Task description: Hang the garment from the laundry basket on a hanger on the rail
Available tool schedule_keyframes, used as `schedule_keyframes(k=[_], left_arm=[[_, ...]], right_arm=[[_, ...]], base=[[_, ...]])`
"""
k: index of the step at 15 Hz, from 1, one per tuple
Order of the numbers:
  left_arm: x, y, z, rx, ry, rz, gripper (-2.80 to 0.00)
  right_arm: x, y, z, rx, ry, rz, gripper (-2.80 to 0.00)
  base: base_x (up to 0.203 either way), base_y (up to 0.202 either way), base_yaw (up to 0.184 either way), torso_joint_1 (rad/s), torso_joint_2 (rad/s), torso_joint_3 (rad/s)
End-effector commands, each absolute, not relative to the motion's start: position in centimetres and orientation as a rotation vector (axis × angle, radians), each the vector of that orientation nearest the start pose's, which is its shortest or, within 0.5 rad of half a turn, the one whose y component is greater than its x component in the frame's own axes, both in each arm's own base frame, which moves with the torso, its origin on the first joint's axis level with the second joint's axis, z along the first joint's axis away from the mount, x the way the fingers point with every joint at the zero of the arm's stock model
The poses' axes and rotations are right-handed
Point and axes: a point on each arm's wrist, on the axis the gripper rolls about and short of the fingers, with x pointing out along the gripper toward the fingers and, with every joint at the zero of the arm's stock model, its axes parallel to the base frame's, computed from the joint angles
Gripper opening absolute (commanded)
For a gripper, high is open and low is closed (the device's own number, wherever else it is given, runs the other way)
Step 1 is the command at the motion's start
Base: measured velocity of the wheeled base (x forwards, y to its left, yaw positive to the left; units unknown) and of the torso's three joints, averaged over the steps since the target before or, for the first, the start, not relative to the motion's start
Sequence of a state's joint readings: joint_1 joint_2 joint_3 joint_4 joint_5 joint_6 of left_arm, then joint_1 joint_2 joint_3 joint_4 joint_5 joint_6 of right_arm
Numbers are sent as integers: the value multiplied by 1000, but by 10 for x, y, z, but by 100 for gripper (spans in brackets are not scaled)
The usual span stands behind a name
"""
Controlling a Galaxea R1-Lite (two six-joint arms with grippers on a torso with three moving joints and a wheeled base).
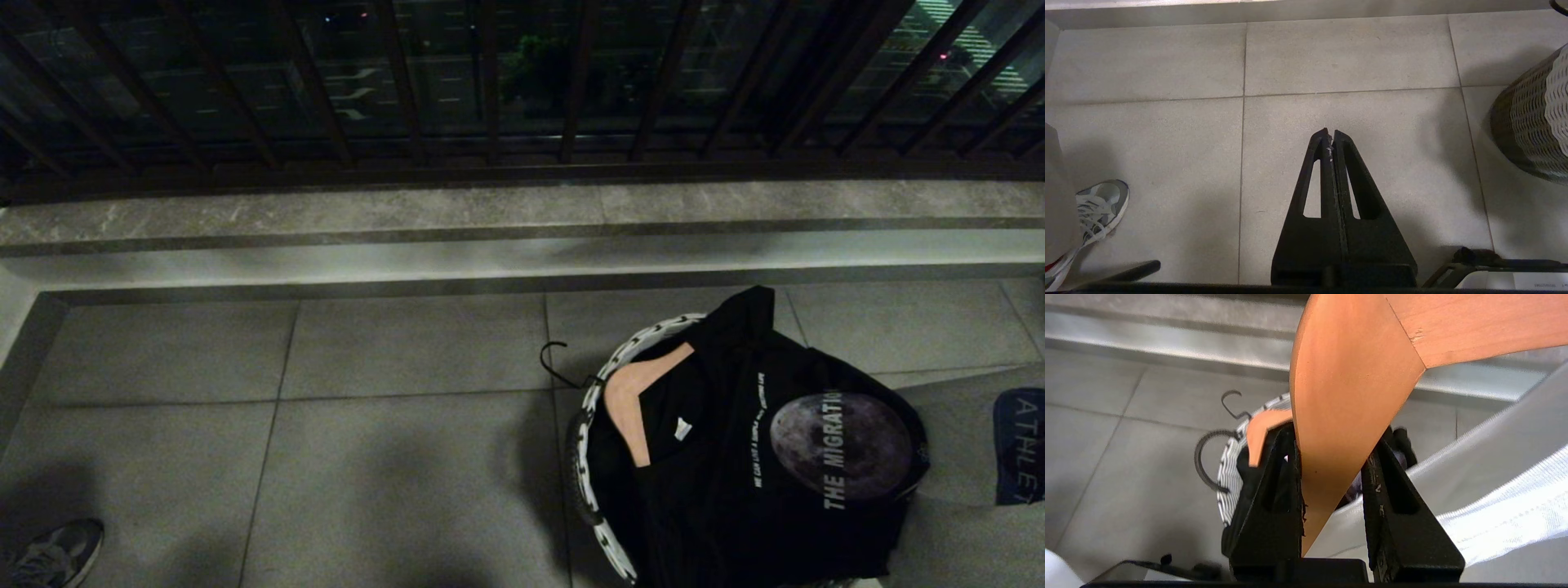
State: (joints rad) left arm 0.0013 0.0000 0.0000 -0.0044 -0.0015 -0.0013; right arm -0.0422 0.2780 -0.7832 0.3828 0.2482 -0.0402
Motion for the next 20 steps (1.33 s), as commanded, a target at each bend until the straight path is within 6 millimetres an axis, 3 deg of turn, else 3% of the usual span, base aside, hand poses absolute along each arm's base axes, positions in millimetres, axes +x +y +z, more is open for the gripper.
schedule_keyframes(k=[1, 6, 12, 20], left_arm=[[-23, 0, 76, -2, -3, 0, -280], [-23, 0, 76, -2, -3, 0, -280], [-23, 0, 76, -2, -3, 0, -280], [-23, 0, 76, -2, -3, 0, -280]], right_arm=[[-73, 8, 235, -55, -122, 204, -280], [-69, 7, 196, -19, -63, 211, -280], [-83, 6, 165, -20, -124, 195, -280], [-60, 5, 137, -10, -62, 178, -280]], base=[[0, 0, 0, 0, 0, 0], [0, 0, 0, 0, 0, 0], [0, 0, 0, 0, 0, 0], [0, 0, 0, 0, 0, 0]])
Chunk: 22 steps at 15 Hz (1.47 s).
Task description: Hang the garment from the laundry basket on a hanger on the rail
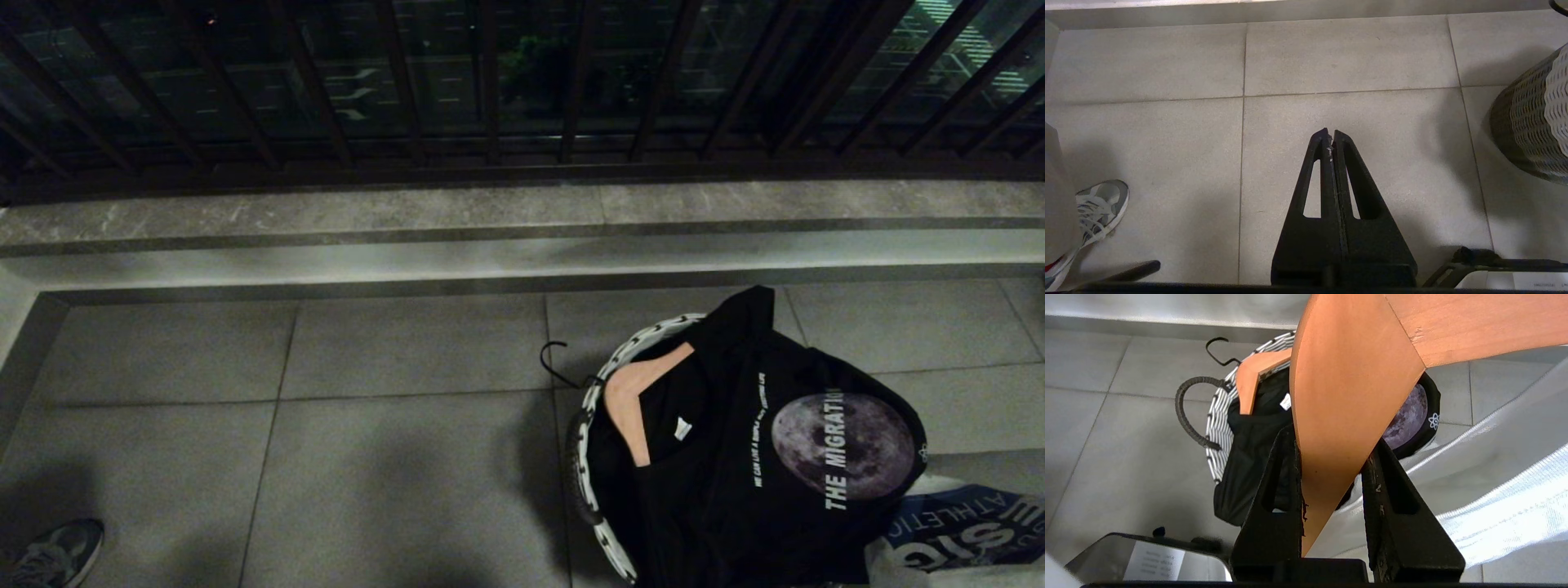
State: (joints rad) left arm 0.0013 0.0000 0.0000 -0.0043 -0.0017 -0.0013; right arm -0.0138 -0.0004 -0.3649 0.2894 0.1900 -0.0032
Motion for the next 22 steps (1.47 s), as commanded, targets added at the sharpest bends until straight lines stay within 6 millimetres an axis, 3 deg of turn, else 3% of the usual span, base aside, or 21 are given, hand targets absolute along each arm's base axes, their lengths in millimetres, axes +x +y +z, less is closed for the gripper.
schedule_keyframes(k=[1, 6, 22], left_arm=[[-23, 0, 76, -2, -3, 0, -280], [-23, 0, 76, -2, -3, 0, -280], [-23, 0, 76, -2, -3, 0, -280]], right_arm=[[-58, 5, 135, -9, -60, 178, -280], [-53, 5, 127, -5, -32, 178, -280], [-53, 5, 130, -14, -60, 178, -280]], base=[[0, 0, 0, 0, 0, 0], [0, 0, 0, 0, 0, 0], [0, 0, 0, 0, 0, 0]])
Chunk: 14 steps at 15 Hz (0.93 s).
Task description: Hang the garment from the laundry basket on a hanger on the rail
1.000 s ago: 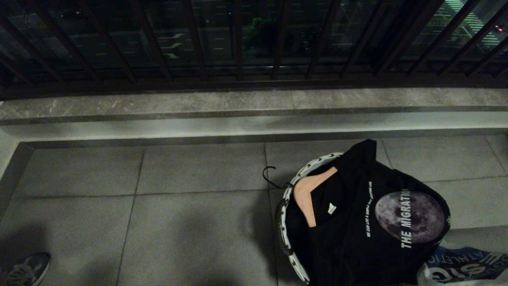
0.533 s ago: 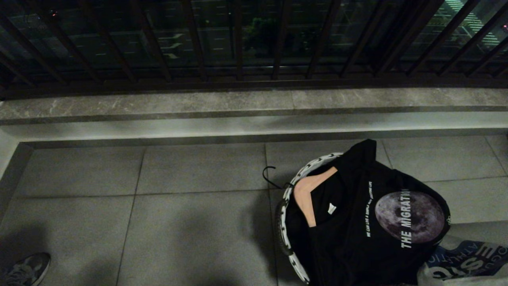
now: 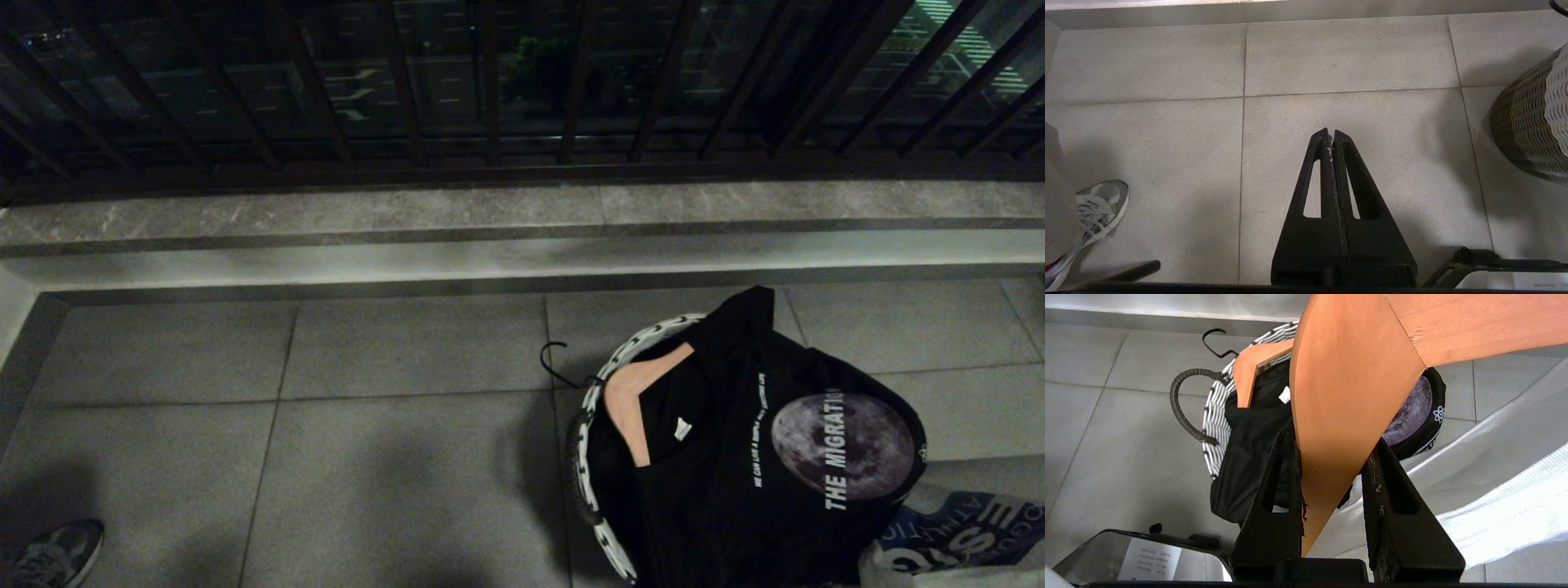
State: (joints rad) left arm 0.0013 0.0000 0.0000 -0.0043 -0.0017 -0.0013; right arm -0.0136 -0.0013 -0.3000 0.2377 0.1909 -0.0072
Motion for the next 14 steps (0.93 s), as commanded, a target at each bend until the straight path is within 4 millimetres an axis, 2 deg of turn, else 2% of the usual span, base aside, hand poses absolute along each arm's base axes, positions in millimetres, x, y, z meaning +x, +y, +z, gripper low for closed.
schedule_keyframes(k=[1, 10, 14], left_arm=[[-23, 0, 76, -2, -3, 0, -280], [-23, 0, 76, -3, -3, 0, -280], [-23, 0, 76, -3, -3, 0, -280]], right_arm=[[-53, 5, 129, -14, -59, 177, -280], [-52, 5, 127, -14, -49, 181, -280], [-51, 5, 126, -23, -47, 176, -280]], base=[[0, 0, 0, 0, 0, 0], [0, 0, 0, 0, 0, 0], [0, 0, 0, 2, 4, 145]])
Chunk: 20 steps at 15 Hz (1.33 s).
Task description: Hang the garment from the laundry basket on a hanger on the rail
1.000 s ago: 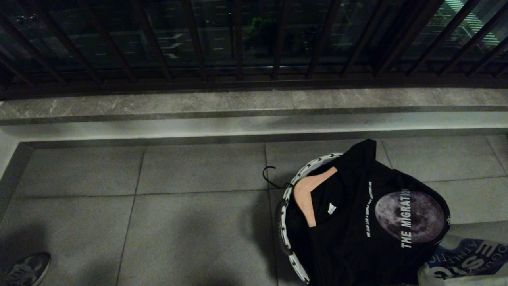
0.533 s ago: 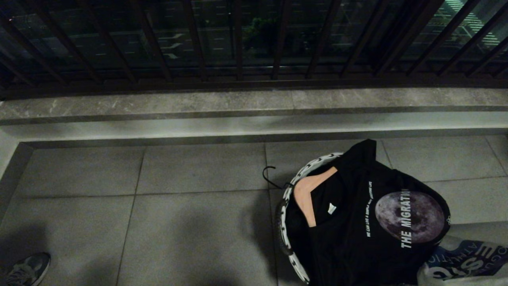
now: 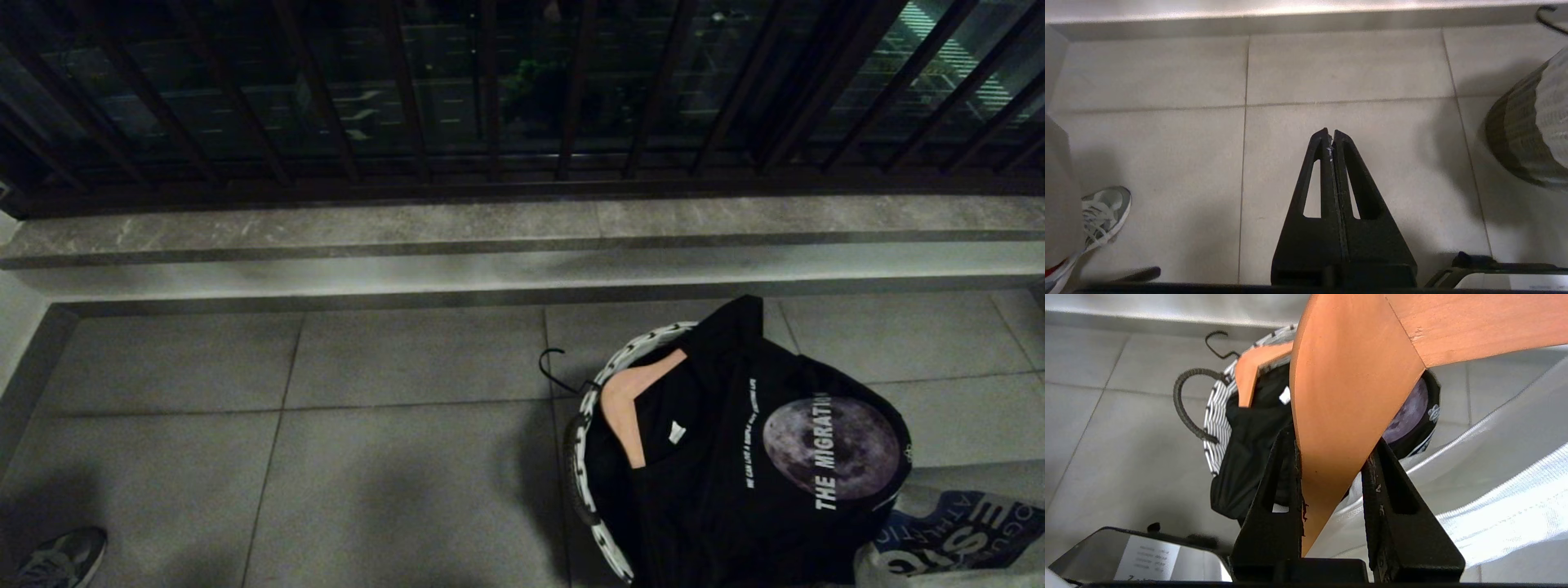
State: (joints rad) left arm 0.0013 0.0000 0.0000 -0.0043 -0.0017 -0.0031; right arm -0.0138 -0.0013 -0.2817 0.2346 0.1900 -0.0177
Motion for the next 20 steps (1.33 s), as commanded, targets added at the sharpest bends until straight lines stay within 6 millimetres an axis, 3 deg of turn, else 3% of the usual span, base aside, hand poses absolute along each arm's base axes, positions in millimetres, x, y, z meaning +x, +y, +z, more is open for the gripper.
schedule_keyframes(k=[1, 20], left_arm=[[-23, 0, 76, -3, -3, 0, -280], [-23, 0, 76, -5, -3, 0, -280]], right_arm=[[-51, 5, 125, -30, -49, 177, -280], [-46, 5, 121, -55, -76, 173, -280]], base=[[0, 0, 0, -4, 1, 203], [0, 0, 0, 3, 3, 201]])
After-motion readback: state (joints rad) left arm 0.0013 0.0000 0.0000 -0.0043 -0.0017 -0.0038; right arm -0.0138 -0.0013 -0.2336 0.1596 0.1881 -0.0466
